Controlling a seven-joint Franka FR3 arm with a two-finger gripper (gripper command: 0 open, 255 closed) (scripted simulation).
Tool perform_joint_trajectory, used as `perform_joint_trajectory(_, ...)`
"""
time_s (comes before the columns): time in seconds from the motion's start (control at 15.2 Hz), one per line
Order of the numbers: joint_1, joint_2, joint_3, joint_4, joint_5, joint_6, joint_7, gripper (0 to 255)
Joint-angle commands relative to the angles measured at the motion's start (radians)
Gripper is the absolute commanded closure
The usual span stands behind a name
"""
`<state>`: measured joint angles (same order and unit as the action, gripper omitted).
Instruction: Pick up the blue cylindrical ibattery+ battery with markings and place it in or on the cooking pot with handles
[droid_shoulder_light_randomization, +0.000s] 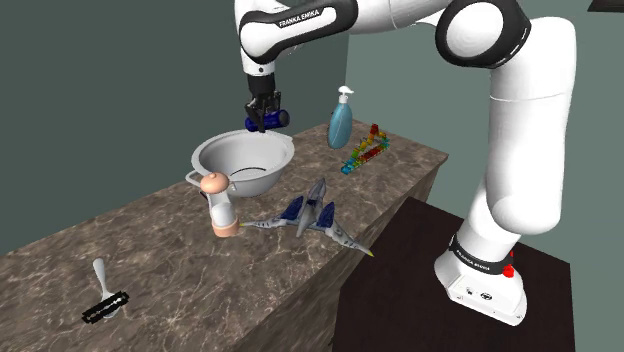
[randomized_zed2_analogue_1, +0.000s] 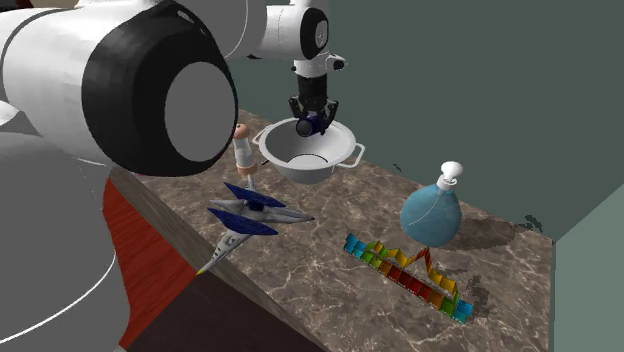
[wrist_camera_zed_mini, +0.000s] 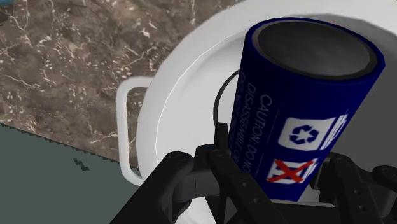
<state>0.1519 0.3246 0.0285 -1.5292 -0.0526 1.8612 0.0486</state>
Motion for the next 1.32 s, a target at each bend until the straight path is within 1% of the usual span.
perform_joint_trajectory(0.0,0.018,0.071,0.007,0.102,-0.004,-0.032,0.024,255)
perform_joint_trajectory(0.26,0.060,0.246,0.018,0.374,-0.015,-0.131,0.069,255)
perform_joint_trajectory(1.06,0.058,0.254,0.017,0.217,-0.017,0.034,0.077,255)
perform_joint_trajectory(1.25,0.058,0.254,0.017,0.217,-0.017,0.034,0.077,255)
